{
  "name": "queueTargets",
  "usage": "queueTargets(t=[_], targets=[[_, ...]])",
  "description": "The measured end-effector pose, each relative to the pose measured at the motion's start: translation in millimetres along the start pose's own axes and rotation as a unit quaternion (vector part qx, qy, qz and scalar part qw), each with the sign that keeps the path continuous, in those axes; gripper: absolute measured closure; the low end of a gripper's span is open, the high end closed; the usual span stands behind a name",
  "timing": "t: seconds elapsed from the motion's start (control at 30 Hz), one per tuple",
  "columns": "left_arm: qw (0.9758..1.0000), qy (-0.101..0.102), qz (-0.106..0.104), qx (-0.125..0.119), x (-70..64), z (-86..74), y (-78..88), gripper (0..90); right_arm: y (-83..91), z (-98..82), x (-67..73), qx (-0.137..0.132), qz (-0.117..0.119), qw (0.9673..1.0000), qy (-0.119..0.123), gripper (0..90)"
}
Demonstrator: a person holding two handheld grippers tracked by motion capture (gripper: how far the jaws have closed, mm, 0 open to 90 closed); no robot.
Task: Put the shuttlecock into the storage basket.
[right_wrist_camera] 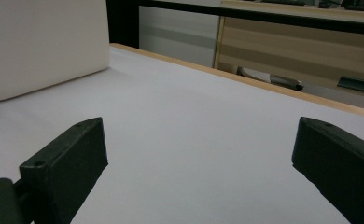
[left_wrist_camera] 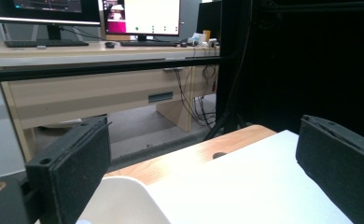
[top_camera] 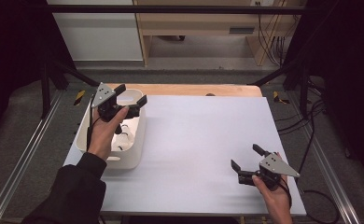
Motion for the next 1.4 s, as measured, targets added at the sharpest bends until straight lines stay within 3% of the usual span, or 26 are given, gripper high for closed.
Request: queueTargets(t=[0.23, 0.6, 0.7, 0.8, 0.87, 1.13, 1.2, 1.23, 1.4], targets=[[0.9998, -0.008, -0.017, -0.001, -12.8, 12.1, 2.7, 3.1, 0.1, -0.7, 0.4, 0.001, 0.0, 1.0, 0.001, 3.0], [0.9985, 0.002, -0.054, -0.01, -36.6, 26.9, 5.9, 2.8, 0.5, -1.7, 0.6, 0.001, 0.002, 1.0, 0.0, 2.8], [0.9976, 0.0, -0.067, -0.014, -47.4, 31.6, 5.4, 2.8, 0.8, -1.8, 0.2, 0.0, 0.002, 1.0, 0.0, 2.8], [0.9977, -0.01, -0.065, -0.016, -54.0, 34.3, 6.6, 3.0, 0.9, -1.8, 0.2, 0.0, 0.002, 1.0, 0.0, 2.8], [0.9969, -0.017, -0.073, -0.024, -67.2, 37.3, 6.9, 3.3, 0.6, -2.2, 0.2, 0.001, 0.002, 1.0, 0.0, 2.7], [0.9939, -0.019, -0.105, -0.026, -93.4, 36.7, 1.3, 3.0, 1.0, -2.7, 0.5, 0.002, 0.004, 1.0, 0.0, 2.6], [0.9929, -0.021, -0.116, -0.016, -99.1, 34.5, -0.4, 2.9, 1.1, -2.7, 0.6, 0.002, 0.004, 1.0, 0.0, 2.6], [0.9906, -0.015, -0.136, 0.002, -103.9, 31.5, -2.1, 3.0, 1.2, -2.7, 0.6, 0.002, 0.005, 1.0, 0.001, 2.6], [0.9896, -0.006, -0.143, -0.005, -116.8, 20.2, -4.2, 2.5, 1.4, -2.8, 0.3, 0.002, 0.005, 1.0, 0.001, 2.5]])
Point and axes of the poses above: each handheld gripper's, and its own axes: y roughly backward along the jaws, z roughly out of its top, x roughly to its left, the point moved 2 cm from there along -y, roughly forward along the jaws, and after that the axes turned 15 degrees about -y, right-handed, at the moved point
